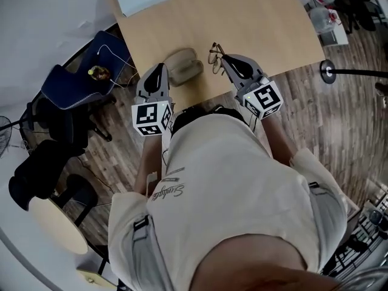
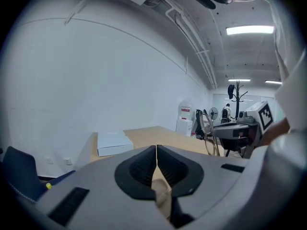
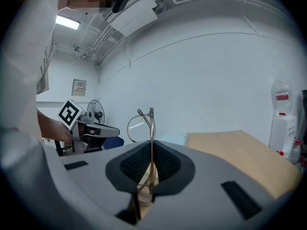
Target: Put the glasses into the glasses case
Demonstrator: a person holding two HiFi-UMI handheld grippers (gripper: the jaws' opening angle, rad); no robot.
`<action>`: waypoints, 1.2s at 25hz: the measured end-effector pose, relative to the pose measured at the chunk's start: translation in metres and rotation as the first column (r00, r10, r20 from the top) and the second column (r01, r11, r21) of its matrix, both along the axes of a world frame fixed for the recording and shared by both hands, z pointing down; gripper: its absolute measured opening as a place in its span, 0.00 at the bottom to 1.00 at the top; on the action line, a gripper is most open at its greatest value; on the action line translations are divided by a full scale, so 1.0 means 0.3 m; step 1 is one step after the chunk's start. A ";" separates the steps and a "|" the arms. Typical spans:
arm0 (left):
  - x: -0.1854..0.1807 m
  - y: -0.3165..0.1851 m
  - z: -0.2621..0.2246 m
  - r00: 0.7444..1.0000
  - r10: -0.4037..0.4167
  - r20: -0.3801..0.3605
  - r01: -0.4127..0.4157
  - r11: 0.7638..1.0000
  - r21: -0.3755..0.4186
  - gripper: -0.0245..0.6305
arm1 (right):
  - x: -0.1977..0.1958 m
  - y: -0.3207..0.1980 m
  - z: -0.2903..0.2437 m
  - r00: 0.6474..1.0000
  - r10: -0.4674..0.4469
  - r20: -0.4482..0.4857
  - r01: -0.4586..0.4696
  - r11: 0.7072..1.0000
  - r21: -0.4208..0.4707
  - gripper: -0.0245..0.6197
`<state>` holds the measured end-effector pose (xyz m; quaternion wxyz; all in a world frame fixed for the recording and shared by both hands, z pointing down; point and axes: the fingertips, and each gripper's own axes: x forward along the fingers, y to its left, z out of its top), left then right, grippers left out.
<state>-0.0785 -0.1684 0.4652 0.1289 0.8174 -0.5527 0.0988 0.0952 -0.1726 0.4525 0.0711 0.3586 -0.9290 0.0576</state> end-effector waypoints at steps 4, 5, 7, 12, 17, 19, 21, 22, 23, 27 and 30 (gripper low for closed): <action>-0.052 -0.011 -0.007 1.000 -0.008 -0.023 0.008 1.000 0.014 0.06 | -0.088 -0.008 -0.005 0.997 -0.062 -0.039 0.062 0.998 0.010 0.05; -0.067 -0.011 -0.011 1.000 -0.010 -0.030 0.011 1.000 0.016 0.06 | -0.111 -0.012 -0.001 0.996 -0.081 -0.048 0.081 0.997 0.008 0.05; -0.094 -0.009 -0.018 0.999 -0.014 -0.041 0.015 1.000 0.021 0.06 | -0.152 -0.027 0.012 0.992 -0.112 -0.065 0.112 0.994 0.002 0.05; -0.186 -0.005 0.003 0.998 -0.031 -0.048 0.031 0.999 0.016 0.06 | -0.256 -0.068 0.040 0.983 -0.144 -0.116 0.145 0.989 0.001 0.05; -0.225 -0.006 0.017 0.995 -0.079 -0.055 0.079 0.997 -0.006 0.06 | -0.319 -0.077 0.063 0.953 -0.242 -0.181 0.243 0.970 -0.016 0.05; -0.222 -0.016 0.015 0.994 -0.095 -0.054 0.094 0.995 -0.016 0.06 | -0.343 -0.079 0.070 0.930 -0.298 -0.214 0.301 0.953 -0.016 0.05; -0.210 -0.016 0.010 0.992 -0.108 -0.057 0.107 0.994 -0.025 0.06 | -0.360 -0.080 0.087 0.905 -0.350 -0.242 0.354 0.935 -0.028 0.05; -0.203 -0.015 0.007 0.992 -0.114 -0.058 0.112 0.993 -0.028 0.06 | -0.366 -0.082 0.099 0.892 -0.374 -0.256 0.377 0.925 -0.037 0.05; -0.197 -0.016 0.006 0.991 -0.119 -0.055 0.117 0.993 -0.031 0.06 | -0.372 -0.086 0.114 0.877 -0.397 -0.270 0.400 0.915 -0.048 0.05; -0.179 -0.038 0.033 0.989 -0.145 -0.032 0.143 0.988 -0.055 0.06 | -0.389 -0.107 0.205 0.793 -0.497 -0.353 0.497 0.862 -0.097 0.05; -0.174 -0.055 0.040 0.984 -0.175 -0.023 0.173 0.983 -0.059 0.06 | -0.392 -0.118 0.277 0.715 -0.559 -0.421 0.556 0.819 -0.144 0.05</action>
